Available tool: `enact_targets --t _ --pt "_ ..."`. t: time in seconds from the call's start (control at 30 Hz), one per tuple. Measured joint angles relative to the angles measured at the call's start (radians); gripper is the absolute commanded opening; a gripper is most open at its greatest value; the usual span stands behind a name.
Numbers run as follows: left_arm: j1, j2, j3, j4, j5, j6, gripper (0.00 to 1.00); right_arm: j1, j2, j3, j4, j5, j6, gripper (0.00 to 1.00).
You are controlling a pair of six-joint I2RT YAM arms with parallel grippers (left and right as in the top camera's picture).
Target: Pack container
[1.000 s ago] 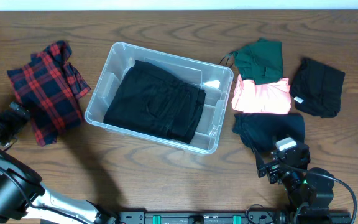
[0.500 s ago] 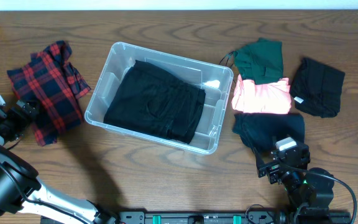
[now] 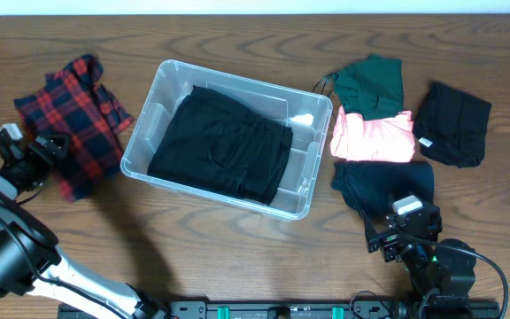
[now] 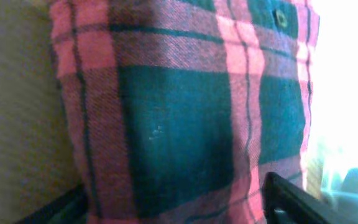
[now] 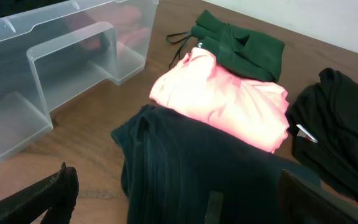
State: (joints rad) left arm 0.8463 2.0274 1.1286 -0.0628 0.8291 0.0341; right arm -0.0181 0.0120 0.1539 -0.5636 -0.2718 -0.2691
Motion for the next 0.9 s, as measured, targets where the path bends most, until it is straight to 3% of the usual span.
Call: enact_targets --t 0.2,0.3,0.6,0.9 --pt "-0.012 0.008 -0.002 0.000 0.005 -0.012 0.22 0.000 0.000 0.000 0.000 0.000 0.000 0.99" --pt "-0.010 0.008 -0.002 0.000 0.015 -0.018 0.06 0.000 0.000 0.000 0.000 0.000 0.000 0.99" --pt "0.031 -0.026 -0.002 -0.008 0.187 -0.065 0.06 0.000 0.000 0.000 0.000 0.000 0.000 0.99" --pt "0.034 -0.390 0.001 0.068 0.436 -0.196 0.06 0.000 0.000 0.000 0.000 0.000 0.000 0.99"
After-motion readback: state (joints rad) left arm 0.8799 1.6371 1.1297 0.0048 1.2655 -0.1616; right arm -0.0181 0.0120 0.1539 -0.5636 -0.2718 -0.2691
